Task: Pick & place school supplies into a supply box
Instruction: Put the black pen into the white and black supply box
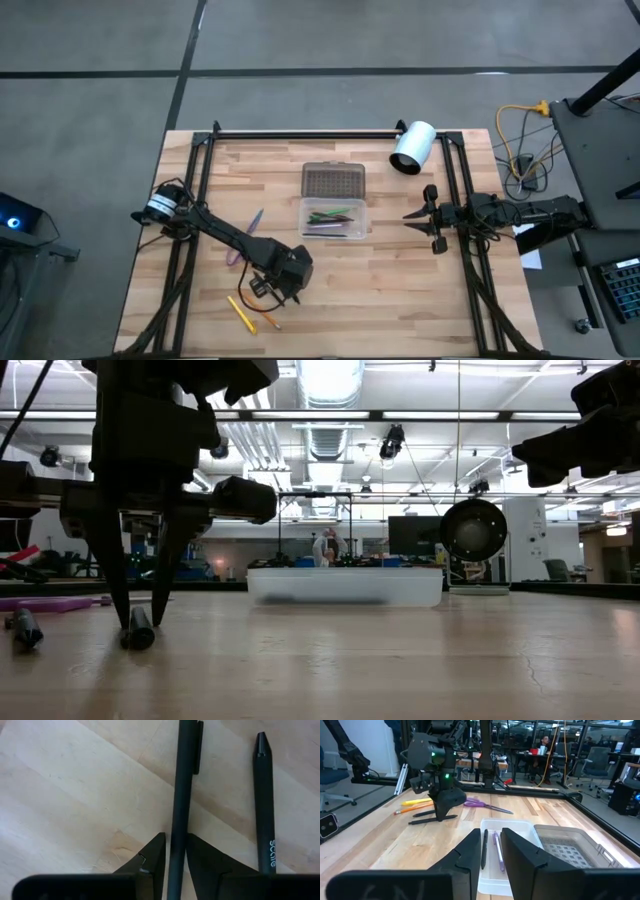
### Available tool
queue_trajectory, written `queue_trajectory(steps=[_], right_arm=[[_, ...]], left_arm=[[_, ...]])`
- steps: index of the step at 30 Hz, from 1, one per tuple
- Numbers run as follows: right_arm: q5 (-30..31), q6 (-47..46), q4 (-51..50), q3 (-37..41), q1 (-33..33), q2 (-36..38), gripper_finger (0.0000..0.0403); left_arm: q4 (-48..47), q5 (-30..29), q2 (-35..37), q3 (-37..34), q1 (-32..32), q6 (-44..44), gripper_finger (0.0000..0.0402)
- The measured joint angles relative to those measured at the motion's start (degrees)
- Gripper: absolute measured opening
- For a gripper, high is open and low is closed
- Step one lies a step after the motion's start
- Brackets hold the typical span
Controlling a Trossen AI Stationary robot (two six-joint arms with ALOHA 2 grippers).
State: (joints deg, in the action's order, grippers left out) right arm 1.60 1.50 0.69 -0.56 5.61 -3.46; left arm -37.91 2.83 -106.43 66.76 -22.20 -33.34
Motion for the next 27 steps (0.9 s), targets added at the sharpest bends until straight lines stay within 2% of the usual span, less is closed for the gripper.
queue_trajectory(steps=[5, 10, 22, 27], right_arm=[[0.0, 0.0, 0.0, 0.0, 0.0, 0.0, 0.0079], [0.0, 0.0, 0.0, 0.0, 0.0, 0.0, 0.0082], [0.0, 0.0, 0.0, 0.0, 0.0, 0.0, 0.0068], [0.0, 0.0, 0.0, 0.0, 0.0, 0.0, 0.0075]], left_arm=[[0.0, 0.1, 0.0, 0.0, 0.0, 0.0, 0.0055], [0.0, 0.3, 0.0, 0.0, 0.0, 0.1, 0.0014], [0.7, 0.0, -0.2, 1.3, 0.0, 2.0, 0.0011], [0.9, -5.8, -0.3, 3.9, 0.5, 4.5, 0.0011]])
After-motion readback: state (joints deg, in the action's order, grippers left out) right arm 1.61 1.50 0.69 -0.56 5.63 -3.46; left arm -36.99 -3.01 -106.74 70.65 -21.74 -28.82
